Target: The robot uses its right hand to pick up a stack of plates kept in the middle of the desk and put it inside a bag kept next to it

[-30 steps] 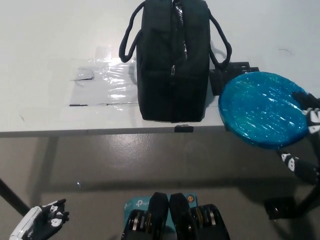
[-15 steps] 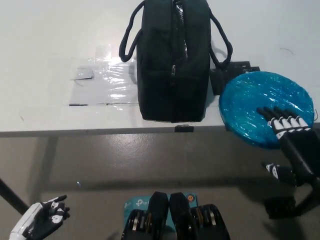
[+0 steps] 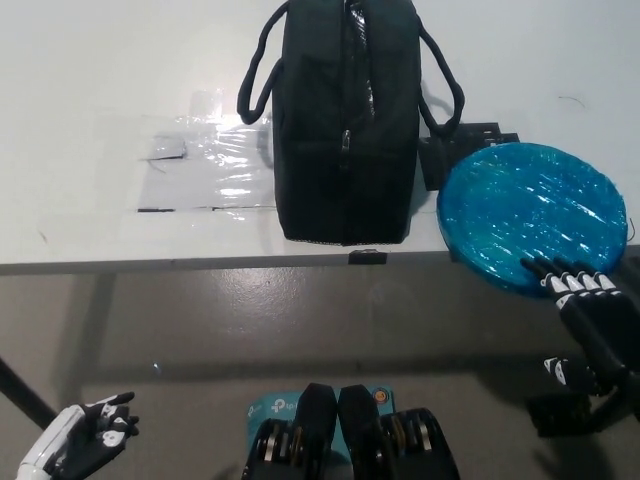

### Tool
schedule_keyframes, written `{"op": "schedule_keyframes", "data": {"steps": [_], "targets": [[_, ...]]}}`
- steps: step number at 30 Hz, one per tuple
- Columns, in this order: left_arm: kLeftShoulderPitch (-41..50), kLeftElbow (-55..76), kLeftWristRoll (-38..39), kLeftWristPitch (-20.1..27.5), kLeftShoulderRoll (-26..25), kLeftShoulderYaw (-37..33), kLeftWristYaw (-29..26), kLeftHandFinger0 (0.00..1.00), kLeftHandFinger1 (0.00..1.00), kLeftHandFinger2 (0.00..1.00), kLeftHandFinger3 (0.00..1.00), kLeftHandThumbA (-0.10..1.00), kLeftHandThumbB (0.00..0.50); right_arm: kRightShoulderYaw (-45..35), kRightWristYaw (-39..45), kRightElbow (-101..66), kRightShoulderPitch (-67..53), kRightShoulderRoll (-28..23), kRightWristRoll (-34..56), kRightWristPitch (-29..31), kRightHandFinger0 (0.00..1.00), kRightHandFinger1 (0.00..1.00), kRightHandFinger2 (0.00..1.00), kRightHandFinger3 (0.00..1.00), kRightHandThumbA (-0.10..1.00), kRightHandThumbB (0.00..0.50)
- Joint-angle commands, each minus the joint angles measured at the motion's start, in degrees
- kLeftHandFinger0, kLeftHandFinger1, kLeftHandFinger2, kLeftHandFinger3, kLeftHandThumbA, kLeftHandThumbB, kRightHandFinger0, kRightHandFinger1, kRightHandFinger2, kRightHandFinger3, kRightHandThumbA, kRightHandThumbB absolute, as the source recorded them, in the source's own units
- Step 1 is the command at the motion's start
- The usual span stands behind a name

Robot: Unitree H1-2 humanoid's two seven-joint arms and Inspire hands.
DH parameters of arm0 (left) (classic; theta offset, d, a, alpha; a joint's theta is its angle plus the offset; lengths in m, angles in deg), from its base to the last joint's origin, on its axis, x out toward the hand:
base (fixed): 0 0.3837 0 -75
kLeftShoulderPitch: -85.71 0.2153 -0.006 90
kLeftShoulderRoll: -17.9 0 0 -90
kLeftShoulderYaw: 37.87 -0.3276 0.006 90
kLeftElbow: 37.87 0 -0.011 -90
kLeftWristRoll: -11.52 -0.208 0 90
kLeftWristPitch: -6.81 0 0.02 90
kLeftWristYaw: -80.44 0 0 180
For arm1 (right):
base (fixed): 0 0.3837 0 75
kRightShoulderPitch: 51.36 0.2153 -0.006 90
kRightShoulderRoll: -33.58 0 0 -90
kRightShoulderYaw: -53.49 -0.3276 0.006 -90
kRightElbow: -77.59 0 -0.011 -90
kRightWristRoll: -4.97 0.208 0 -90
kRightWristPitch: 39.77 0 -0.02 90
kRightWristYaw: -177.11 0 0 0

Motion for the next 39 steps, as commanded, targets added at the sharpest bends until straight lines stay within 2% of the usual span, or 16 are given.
{"op": "schedule_keyframes", "data": {"steps": [1,9,13,17,21,28,30,33,35,39], "targets": [[-0.7,1.0,0.2,0.5,-1.7,0.1,1.1,0.81,0.80,0.89,0.99,-0.10,0.216,0.3,-1.4,0.2,2.7,-1.1,-2.2,1.0,1.00,1.00,1.00,1.00,0.84,0.500],[-0.8,1.0,-0.3,0.6,-1.7,0.0,1.0,0.80,0.80,0.87,0.97,-0.10,0.222,2.5,-5.1,0.2,6.9,-0.7,-10.0,1.7,1.00,1.00,1.00,1.00,0.83,0.500],[-1.1,0.7,-0.3,1.2,-1.7,0.0,1.1,0.78,0.77,0.85,0.96,-0.10,0.239,3.3,-4.5,0.2,7.9,-0.4,-10.8,1.2,1.00,1.00,1.00,1.00,0.81,0.500],[-1.0,1.4,0.0,0.6,-1.8,0.1,1.5,0.82,0.81,0.90,0.98,-0.10,0.234,4.7,-3.9,0.4,7.3,-0.4,-12.3,1.3,1.00,1.00,1.00,1.00,0.77,0.500],[-1.8,1.0,-0.4,0.9,-1.8,0.0,1.4,0.80,0.78,0.86,0.96,-0.10,0.233,5.9,-4.7,2.4,7.2,-0.6,-13.6,1.8,1.00,1.00,1.00,1.00,0.78,0.500],[-2.2,1.6,-0.5,0.3,-1.5,0.3,1.1,0.80,0.79,0.87,0.97,-0.10,0.220,7.0,-4.4,5.8,5.4,-0.4,-12.9,2.2,1.00,1.00,1.00,1.00,0.76,0.500],[-2.2,1.7,-1.1,-0.2,-1.6,0.0,0.8,0.81,0.80,0.88,0.97,-0.10,0.222,6.9,-5.6,6.9,4.6,0.1,-12.4,2.4,1.00,1.00,1.00,1.00,0.71,0.500],[-1.9,1.4,-1.0,0.5,-1.5,0.0,1.1,0.81,0.80,0.88,0.98,-0.10,0.221,7.1,-5.3,7.7,4.2,0.0,-12.6,2.1,1.00,1.00,1.00,1.00,0.71,0.500],[-1.7,1.1,-1.0,0.6,-1.5,0.0,1.1,0.80,0.79,0.88,0.98,-0.10,0.231,7.0,-6.5,8.3,4.7,-0.3,-14.7,1.2,1.00,1.00,1.00,1.00,0.76,0.500],[-0.8,1.5,-0.2,0.9,-1.5,0.5,1.4,0.80,0.79,0.88,0.98,-0.10,0.237,5.6,-4.7,8.0,7.0,0.0,-14.6,-1.0,1.00,1.00,1.00,1.00,0.73,0.500]]}}
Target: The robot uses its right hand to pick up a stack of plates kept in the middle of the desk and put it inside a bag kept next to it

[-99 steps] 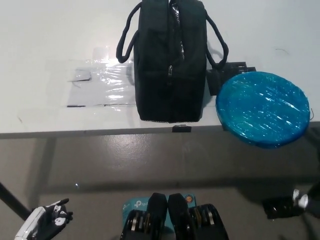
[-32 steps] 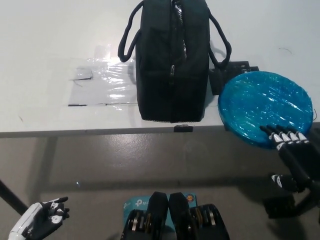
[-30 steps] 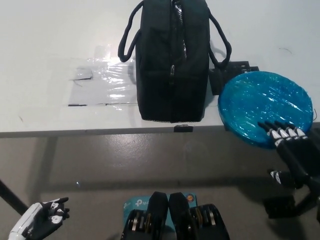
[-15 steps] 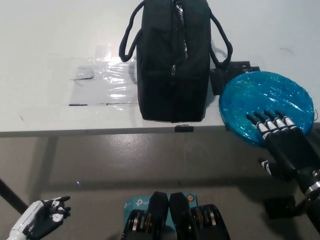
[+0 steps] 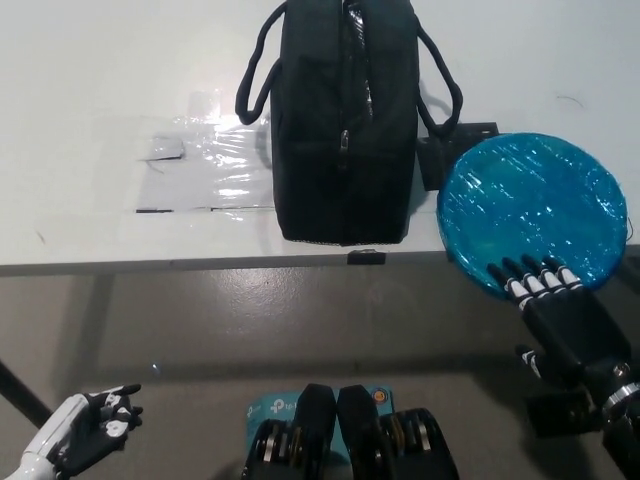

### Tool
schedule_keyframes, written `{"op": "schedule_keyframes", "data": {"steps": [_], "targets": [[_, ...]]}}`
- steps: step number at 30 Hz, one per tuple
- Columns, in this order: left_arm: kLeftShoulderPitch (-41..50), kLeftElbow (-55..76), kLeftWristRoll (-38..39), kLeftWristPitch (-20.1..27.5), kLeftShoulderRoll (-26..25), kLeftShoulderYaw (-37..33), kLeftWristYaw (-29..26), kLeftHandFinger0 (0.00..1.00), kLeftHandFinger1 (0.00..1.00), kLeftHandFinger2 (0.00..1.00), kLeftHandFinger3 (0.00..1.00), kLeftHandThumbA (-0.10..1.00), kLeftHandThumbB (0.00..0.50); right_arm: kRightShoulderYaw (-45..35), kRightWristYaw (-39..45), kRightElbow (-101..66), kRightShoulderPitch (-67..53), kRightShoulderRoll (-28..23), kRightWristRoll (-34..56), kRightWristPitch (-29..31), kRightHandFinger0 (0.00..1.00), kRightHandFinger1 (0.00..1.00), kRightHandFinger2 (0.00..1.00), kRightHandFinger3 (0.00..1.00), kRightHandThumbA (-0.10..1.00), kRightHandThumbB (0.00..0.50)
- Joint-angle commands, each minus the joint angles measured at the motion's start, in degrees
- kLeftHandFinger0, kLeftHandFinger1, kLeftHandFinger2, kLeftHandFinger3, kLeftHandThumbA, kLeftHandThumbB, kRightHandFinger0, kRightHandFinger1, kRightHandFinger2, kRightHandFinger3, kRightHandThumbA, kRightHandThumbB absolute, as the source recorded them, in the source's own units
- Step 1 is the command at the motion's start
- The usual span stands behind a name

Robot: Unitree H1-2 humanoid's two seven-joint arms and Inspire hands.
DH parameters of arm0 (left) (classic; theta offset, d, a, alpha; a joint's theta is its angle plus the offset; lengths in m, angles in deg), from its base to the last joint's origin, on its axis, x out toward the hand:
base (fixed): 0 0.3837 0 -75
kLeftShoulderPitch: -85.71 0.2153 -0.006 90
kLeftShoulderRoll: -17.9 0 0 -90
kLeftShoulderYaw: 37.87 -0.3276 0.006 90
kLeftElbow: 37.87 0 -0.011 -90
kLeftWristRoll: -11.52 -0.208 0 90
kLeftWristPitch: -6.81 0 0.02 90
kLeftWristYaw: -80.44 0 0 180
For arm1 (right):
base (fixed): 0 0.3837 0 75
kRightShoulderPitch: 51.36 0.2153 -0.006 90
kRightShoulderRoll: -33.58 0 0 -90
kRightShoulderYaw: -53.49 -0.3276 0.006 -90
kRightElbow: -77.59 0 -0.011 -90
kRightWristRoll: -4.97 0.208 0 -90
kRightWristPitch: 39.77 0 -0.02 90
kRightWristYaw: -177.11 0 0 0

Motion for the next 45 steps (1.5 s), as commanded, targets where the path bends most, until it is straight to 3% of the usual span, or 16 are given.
{"op": "schedule_keyframes", "data": {"steps": [1,15,22,23,24,25,26,27,29,30,31,32,35,41,44,45], "targets": [[0.3,1.3,0.1,1.1,-1.5,0.4,0.5,0.79,0.79,0.88,0.98,-0.10,0.222,-1.8,-3.0,1.2,3.8,-0.4,-2.5,-2.1,1.00,1.00,1.00,1.00,0.73,0.500],[0.3,0.3,-0.1,1.3,-1.3,0.4,0.2,0.80,0.81,0.90,0.97,-0.10,0.211,-3.0,-10.2,2.8,8.2,0.3,-5.5,-2.3,1.00,1.00,1.00,1.00,0.64,0.500],[0.0,0.5,-0.6,2.0,-1.2,0.1,0.2,0.77,0.79,0.88,0.96,-0.10,0.223,-1.2,-6.9,4.4,7.4,0.7,-11.2,-6.1,1.00,1.00,1.00,1.00,0.44,0.500],[0.0,0.5,-0.6,2.0,-1.2,0.0,0.3,0.78,0.79,0.88,0.97,-0.10,0.219,-0.8,-7.0,4.6,7.4,0.5,-12.0,-6.2,1.00,1.00,1.00,1.00,0.34,0.312],[0.0,0.5,-0.5,2.0,-1.3,-0.1,0.4,0.78,0.79,0.88,0.97,-0.10,0.220,-0.2,-7.3,5.0,7.3,0.2,-13.3,-6.4,1.00,1.00,1.00,1.00,0.30,0.248],[0.0,0.6,-0.6,1.5,-1.2,0.0,0.2,0.78,0.79,0.88,0.97,-0.10,0.220,-0.6,-7.4,4.8,7.2,-0.1,-11.6,-5.4,0.84,0.75,0.75,1.00,0.17,0.087],[0.0,0.7,-0.7,1.8,-1.2,-0.1,0.3,0.77,0.78,0.87,0.96,-0.10,0.220,-0.5,-9.3,5.2,7.2,-0.8,-11.0,-3.9,0.43,0.26,0.36,1.00,0.04,0.019],[0.0,0.7,-0.8,2.0,-1.2,-0.2,0.3,0.76,0.78,0.86,0.96,-0.10,0.219,0.0,-10.7,5.5,7.3,-1.6,-11.8,-3.0,0.18,0.01,0.11,1.00,-0.09,0.000],[-0.5,0.4,-0.7,1.5,-1.4,-0.1,0.4,0.77,0.79,0.87,0.96,-0.10,0.231,1.1,-17.0,7.5,8.3,-2.9,-13.2,-0.9,0.05,0.00,0.06,0.88,-0.10,0.056],[-0.5,0.4,-0.8,1.6,-1.4,-0.2,0.4,0.77,0.79,0.87,0.96,-0.10,0.233,1.2,-18.1,7.8,8.3,-3.1,-13.2,-0.7,0.05,0.02,0.08,0.74,-0.10,0.061],[-0.5,0.6,-0.9,1.3,-1.3,-0.1,0.1,0.77,0.79,0.87,0.96,-0.10,0.234,1.3,-17.7,8.0,8.4,-3.4,-13.2,-0.8,0.10,0.09,0.16,0.44,-0.06,0.097],[-0.4,0.7,-0.9,1.4,-1.3,-0.2,0.2,0.78,0.79,0.87,0.96,-0.10,0.235,1.2,-17.6,8.1,8.5,-3.5,-12.6,-0.7,0.11,0.12,0.21,0.35,-0.08,0.111],[-0.1,0.7,-1.2,1.2,-1.2,-0.2,-0.2,0.78,0.80,0.87,0.95,-0.10,0.222,0.8,-19.1,9.7,8.5,-3.3,-10.3,0.2,0.00,0.07,0.25,0.17,-0.10,0.011],[-0.4,0.2,-1.3,1.5,-1.4,-0.3,0.2,0.78,0.79,0.87,0.95,-0.10,0.220,0.5,-15.8,8.0,8.1,-3.3,-8.9,0.0,0.00,0.10,0.39,0.19,-0.07,0.000],[-0.3,-0.1,-1.4,2.0,-1.4,-0.3,0.2,0.78,0.79,0.87,0.95,-0.10,0.227,-1.9,-10.7,6.2,7.7,-1.6,-2.5,-1.2,0.00,0.12,0.42,0.09,-0.10,0.002],[-0.2,0.3,-1.4,1.7,-1.6,-0.1,0.2,0.78,0.80,0.87,0.96,-0.10,0.223,-3.7,-9.8,5.7,7.5,0.0,1.0,-2.2,0.00,0.14,0.42,0.19,-0.10,0.030]]}}
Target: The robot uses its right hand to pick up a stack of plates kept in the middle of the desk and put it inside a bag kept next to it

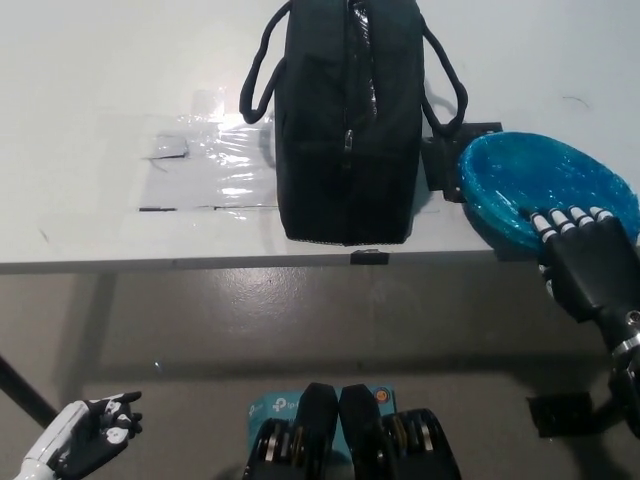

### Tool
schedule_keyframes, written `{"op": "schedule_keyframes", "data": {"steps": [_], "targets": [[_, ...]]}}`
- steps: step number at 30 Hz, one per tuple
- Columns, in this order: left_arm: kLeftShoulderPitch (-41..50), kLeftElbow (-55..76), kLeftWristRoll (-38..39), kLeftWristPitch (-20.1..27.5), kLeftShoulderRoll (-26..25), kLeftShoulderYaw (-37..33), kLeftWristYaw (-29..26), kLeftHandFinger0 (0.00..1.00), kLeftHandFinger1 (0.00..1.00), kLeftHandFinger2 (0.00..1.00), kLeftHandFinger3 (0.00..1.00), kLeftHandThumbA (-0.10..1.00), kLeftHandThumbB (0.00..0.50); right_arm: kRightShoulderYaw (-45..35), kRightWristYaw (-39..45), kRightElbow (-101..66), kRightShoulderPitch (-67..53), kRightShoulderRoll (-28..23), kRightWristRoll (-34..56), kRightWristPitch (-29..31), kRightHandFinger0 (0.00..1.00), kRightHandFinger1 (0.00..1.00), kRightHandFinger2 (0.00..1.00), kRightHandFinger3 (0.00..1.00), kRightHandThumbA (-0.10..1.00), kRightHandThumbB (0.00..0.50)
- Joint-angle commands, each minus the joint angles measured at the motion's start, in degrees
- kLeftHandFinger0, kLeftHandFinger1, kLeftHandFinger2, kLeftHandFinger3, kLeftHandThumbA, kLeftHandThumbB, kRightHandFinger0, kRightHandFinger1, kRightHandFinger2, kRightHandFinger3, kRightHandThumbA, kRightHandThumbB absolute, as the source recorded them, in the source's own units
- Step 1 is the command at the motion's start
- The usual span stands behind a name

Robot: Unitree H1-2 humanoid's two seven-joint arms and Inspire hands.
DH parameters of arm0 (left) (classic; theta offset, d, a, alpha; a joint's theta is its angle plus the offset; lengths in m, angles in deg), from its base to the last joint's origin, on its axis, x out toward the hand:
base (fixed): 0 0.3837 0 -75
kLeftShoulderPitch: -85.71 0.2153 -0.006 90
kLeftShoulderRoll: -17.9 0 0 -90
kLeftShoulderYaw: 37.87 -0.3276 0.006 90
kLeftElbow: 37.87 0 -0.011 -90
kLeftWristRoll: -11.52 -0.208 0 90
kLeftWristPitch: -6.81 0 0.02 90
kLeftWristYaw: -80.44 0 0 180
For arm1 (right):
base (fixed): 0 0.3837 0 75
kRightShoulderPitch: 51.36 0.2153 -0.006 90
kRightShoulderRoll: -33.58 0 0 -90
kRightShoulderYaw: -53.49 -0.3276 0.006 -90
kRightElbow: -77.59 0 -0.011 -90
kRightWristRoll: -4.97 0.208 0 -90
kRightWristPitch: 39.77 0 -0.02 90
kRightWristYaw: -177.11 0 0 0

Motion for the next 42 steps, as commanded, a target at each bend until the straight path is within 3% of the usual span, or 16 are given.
{"op": "schedule_keyframes", "data": {"steps": [1,3,4,5,7,9,10,13,15,20,24,28,30,34,39,42], "targets": [[-0.4,0.6,-0.4,1.5,-1.5,0.3,0.2,0.78,0.80,0.88,0.96,-0.10,0.223,-7.6,6.7,-3.9,-0.1,4.7,16.2,-4.3,0.00,0.12,0.36,0.19,-0.10,0.044],[-0.4,0.7,-0.4,1.5,-1.5,0.2,0.2,0.77,0.79,0.87,0.96,-0.10,0.222,-8.9,7.4,-4.2,-0.4,5.4,17.2,-4.6,0.00,0.09,0.33,0.16,-0.10,0.047],[-0.4,0.7,-1.0,1.6,-1.6,0.0,0.0,0.77,0.80,0.88,0.96,-0.10,0.218,-12.2,8.5,-5.2,-0.1,7.6,22.4,-6.4,0.00,0.07,0.32,0.27,-0.10,0.048],[-0.4,0.7,-1.2,1.6,-1.7,-0.1,-0.1,0.78,0.80,0.88,0.96,-0.10,0.223,-13.7,9.1,-5.6,0.0,8.6,24.6,-7.1,0.00,0.06,0.32,0.19,-0.10,0.010],[-0.7,0.3,-1.4,2.2,-1.9,-0.3,0.1,0.77,0.80,0.88,0.95,-0.10,0.235,-20.2,12.9,-7.7,1.3,11.6,33.7,-12.5,0.00,0.09,0.38,0.03,-0.10,0.057],[-0.8,0.1,-1.5,2.2,-1.9,-0.2,0.0,0.77,0.79,0.87,0.93,-0.10,0.240,-22.9,12.8,-8.1,2.1,12.6,36.0,-13.0,0.00,0.04,0.37,0.13,-0.10,0.206],[-0.8,0.2,-1.4,1.9,-1.8,-0.2,0.0,0.77,0.79,0.87,0.93,-0.10,0.240,-24.3,12.6,-7.9,2.6,12.9,37.4,-13.0,0.00,0.00,0.33,0.18,-0.10,0.215],[-0.4,0.6,-1.5,2.0,-1.8,-0.2,-0.1,0.76,0.79,0.86,0.92,-0.10,0.230,-27.5,12.7,-7.7,3.1,14.1,41.2,-12.9,0.00,0.00,0.27,0.23,-0.10,0.192],[-0.1,0.8,-1.2,2.1,-1.7,-0.1,0.0,0.78,0.80,0.87,0.93,-0.10,0.224,-31.1,12.7,-8.4,4.8,15.7,43.6,-16.6,0.00,0.00,0.11,0.13,-0.10,0.168],[0.1,1.2,-1.0,2.2,-1.6,-0.1,0.1,0.78,0.80,0.87,0.95,-0.10,0.214,-39.0,12.5,-10.1,8.0,20.0,50.4,-21.8,0.00,0.00,0.00,0.10,-0.10,0.198],[-0.1,0.7,-1.1,2.7,-1.6,0.0,0.0,0.79,0.81,0.88,0.94,-0.10,0.226,-43.5,11.0,-11.4,11.0,21.9,57.1,-21.6,0.00,0.00,0.03,0.11,-0.10,0.184],[-0.5,0.9,-1.1,1.5,-1.6,-0.1,-0.1,0.79,0.81,0.87,0.93,-0.10,0.226,-46.9,11.8,-11.2,14.2,21.6,61.6,-21.8,0.00,0.00,0.15,0.26,-0.10,0.114],[-0.6,0.8,-0.9,2.0,-1.6,-0.1,0.2,0.79,0.80,0.87,0.94,-0.10,0.222,-47.5,12.3,-10.7,15.6,20.8,62.3,-21.8,0.00,0.00,0.22,0.41,-0.10,0.101],[-0.5,1.1,-0.5,1.4,-1.5,0.1,0.3,0.79,0.81,0.87,0.94,-0.10,0.222,-48.0,12.4,-10.5,19.1,20.1,62.4,-21.8,0.00,0.00,0.17,0.43,-0.10,0.074],[-0.5,1.4,-1.6,0.9,-1.8,-0.3,-0.1,0.78,0.80,0.86,0.94,-0.10,0.230,-48.0,12.0,-10.5,22.9,20.5,62.2,-21.8,0.00,0.00,0.18,0.38,-0.10,0.241],[-0.4,1.1,-1.2,1.1,-1.3,-0.2,-0.1,0.79,0.81,0.87,0.94,-0.10,0.219,-48.1,12.2,-10.2,24.8,21.2,61.9,-21.8,0.00,0.00,0.11,0.34,-0.10,0.230]]}}
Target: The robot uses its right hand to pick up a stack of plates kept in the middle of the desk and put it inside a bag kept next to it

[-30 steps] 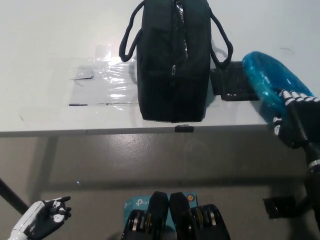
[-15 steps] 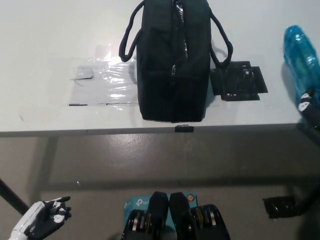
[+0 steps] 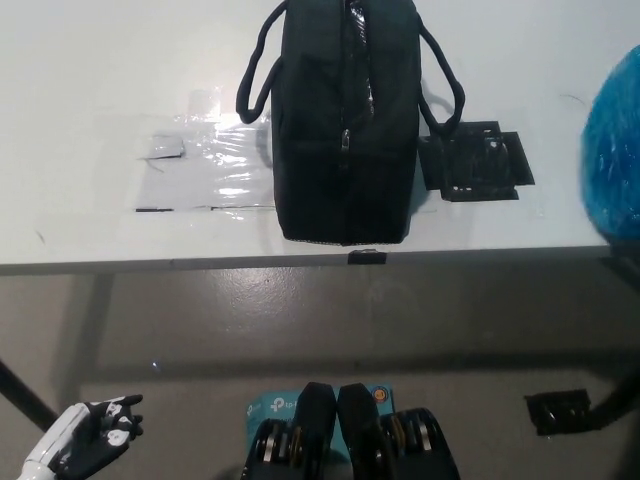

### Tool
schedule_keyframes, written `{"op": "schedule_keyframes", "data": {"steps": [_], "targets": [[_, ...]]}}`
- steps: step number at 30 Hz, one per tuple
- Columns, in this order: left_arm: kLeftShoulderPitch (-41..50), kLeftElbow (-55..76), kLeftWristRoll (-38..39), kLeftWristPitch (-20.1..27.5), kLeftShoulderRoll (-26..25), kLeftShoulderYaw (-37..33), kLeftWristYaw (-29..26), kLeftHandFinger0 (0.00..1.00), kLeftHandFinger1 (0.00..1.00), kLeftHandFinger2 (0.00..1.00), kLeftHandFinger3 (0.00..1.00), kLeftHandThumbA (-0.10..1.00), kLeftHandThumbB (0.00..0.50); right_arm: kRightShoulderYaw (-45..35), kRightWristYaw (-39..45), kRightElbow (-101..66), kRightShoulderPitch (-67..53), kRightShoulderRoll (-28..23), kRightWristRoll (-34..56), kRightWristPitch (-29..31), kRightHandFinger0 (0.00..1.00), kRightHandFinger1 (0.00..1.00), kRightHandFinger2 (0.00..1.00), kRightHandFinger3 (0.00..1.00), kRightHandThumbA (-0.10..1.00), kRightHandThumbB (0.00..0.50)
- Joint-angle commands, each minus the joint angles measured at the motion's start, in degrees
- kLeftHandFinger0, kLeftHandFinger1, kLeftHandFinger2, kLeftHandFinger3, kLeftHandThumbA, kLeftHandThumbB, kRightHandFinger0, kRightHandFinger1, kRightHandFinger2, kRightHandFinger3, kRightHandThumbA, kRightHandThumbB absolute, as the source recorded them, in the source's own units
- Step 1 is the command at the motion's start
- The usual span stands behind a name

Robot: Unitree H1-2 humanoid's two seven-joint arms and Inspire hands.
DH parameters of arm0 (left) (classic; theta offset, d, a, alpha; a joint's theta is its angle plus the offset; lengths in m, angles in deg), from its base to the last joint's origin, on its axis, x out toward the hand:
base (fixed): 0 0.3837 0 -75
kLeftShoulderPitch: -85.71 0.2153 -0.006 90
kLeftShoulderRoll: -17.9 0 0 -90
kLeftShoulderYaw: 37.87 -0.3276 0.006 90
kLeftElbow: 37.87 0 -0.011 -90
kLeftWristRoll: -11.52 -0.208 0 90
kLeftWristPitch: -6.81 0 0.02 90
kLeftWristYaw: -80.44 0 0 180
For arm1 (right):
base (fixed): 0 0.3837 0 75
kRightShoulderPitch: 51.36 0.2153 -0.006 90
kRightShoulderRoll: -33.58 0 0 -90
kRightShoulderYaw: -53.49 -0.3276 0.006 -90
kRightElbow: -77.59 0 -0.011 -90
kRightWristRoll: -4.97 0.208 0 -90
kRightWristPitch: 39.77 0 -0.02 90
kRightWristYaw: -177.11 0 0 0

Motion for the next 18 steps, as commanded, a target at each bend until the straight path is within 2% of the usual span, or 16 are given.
{"op": "schedule_keyframes", "data": {"steps": [1,2,4,5,8,9,11,12,13,16,17,18], "targets": [[-0.4,1.5,-1.0,1.0,-1.4,-0.1,-0.2,0.80,0.82,0.88,0.95,-0.10,0.219,-4.7,4.1,-5.7,14.6,1.8,18.3,-6.5,0.00,0.00,0.12,0.38,-0.10,0.129],[-0.4,1.5,-1.0,1.3,-1.4,-0.1,-0.1,0.79,0.81,0.88,0.95,-0.10,0.226,-4.6,4.4,-5.8,15.2,2.2,18.0,-6.5,0.00,0.00,0.15,0.44,-0.10,0.067],[-0.5,0.8,-0.5,1.6,-1.3,0.1,0.1,0.79,0.80,0.86,0.94,-0.10,0.237,-4.5,4.4,-5.9,16.3,3.0,18.1,-6.5,0.00,0.00,0.18,0.48,-0.10,0.036],[-0.5,0.8,-0.5,1.6,-1.3,0.1,0.0,0.79,0.80,0.86,0.94,-0.10,0.237,-4.5,4.4,-5.9,16.3,3.0,18.1,-6.5,0.00,0.00,0.18,0.48,-0.10,0.036],[-0.6,1.1,-0.9,1.0,-1.4,-0.1,-0.1,0.80,0.82,0.87,0.94,-0.10,0.230,-3.0,5.6,-5.0,17.4,2.4,16.8,-6.5,0.00,0.00,0.19,0.55,-0.10,0.097],[-0.6,1.0,-0.8,1.6,-1.4,0.0,0.0,0.80,0.82,0.87,0.93,-0.10,0.228,-2.8,5.6,-4.6,18.1,2.4,16.8,-6.5,0.00,0.00,0.19,0.52,-0.10,0.112],[-0.6,0.8,-0.8,1.9,-1.4,0.0,0.1,0.80,0.81,0.86,0.93,-0.10,0.231,-1.7,5.6,-3.9,19.0,1.8,16.3,-6.5,0.00,0.00,0.16,0.40,-0.10,0.167],[-0.6,0.6,-1.0,2.3,-1.4,-0.1,0.0,0.79,0.80,0.86,0.93,-0.10,0.227,-1.8,5.0,-3.2,21.1,1.9,16.2,-6.5,0.00,0.00,0.19,0.40,-0.10,0.188],[-0.6,0.5,-1.1,2.4,-1.5,-0.2,0.0,0.78,0.80,0.85,0.93,-0.10,0.223,-1.6,4.8,-2.8,22.2,1.8,16.1,-6.5,0.00,0.00,0.23,0.43,-0.10,0.196],[-0.5,0.6,-0.9,2.4,-1.4,0.0,0.1,0.77,0.79,0.85,0.92,-0.10,0.237,-0.5,4.6,-2.3,25.0,1.0,15.3,-6.5,0.00,0.00,0.26,0.46,-0.10,0.180],[-0.6,0.4,-0.7,2.4,-1.3,0.0,0.2,0.77,0.80,0.86,0.93,-0.10,0.236,-0.3,4.3,-1.9,26.0,1.0,15.1,-6.5,0.00,0.00,0.27,0.46,-0.10,0.193],[-0.7,0.3,-0.9,2.2,-1.4,0.0,0.2,0.78,0.81,0.87,0.94,-0.10,0.231,-0.1,4.2,-0.8,28.7,1.1,14.3,-6.5,0.00,0.00,0.23,0.40,-0.10,0.204]]}}
